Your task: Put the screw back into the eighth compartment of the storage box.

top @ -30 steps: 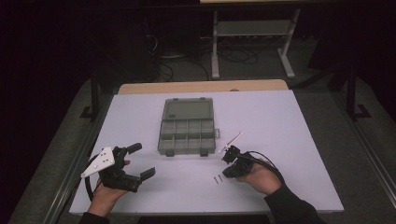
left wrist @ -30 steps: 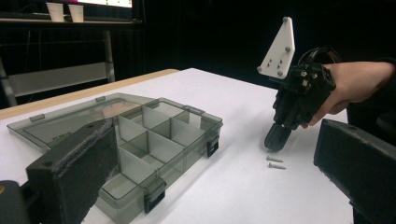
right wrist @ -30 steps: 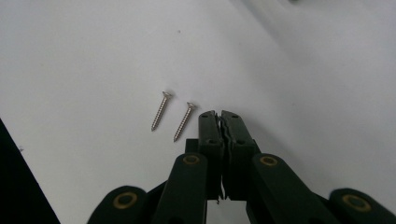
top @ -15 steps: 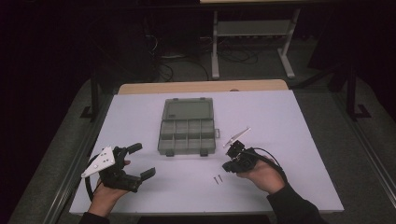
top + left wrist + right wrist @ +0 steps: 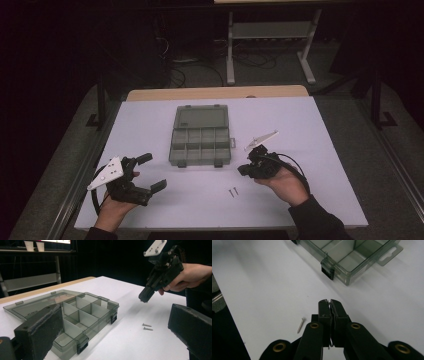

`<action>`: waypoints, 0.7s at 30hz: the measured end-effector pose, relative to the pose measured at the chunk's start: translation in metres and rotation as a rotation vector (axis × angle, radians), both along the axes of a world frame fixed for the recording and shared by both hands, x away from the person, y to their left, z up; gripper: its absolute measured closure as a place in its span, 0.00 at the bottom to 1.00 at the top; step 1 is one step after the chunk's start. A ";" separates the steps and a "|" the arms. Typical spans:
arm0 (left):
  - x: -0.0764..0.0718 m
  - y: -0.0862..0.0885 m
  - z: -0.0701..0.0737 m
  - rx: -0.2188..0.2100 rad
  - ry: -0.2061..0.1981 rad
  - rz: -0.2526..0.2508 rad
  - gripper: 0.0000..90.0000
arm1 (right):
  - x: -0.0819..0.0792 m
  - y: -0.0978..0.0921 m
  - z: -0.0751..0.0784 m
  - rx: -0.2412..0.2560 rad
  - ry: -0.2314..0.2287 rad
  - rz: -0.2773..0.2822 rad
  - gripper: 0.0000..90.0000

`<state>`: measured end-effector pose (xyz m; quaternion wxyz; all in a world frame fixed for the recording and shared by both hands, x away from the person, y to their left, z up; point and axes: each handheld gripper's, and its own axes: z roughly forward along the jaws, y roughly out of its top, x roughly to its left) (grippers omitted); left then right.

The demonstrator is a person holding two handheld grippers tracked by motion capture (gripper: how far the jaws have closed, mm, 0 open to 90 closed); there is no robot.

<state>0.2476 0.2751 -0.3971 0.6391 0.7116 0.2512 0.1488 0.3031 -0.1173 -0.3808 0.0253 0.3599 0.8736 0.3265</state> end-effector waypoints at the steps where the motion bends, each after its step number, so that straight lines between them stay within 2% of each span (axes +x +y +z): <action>1: 0.000 0.000 0.000 0.001 0.000 0.000 0.00 | 0.000 0.000 0.000 0.000 0.000 0.000 0.97; 14: 0.000 -0.001 0.000 0.007 -0.002 -0.003 0.00 | 0.009 -0.001 0.016 0.070 -0.068 -0.015 0.97; 21: 0.001 0.000 0.000 0.007 -0.004 -0.004 0.00 | 0.017 0.005 0.022 0.092 -0.084 -0.014 0.97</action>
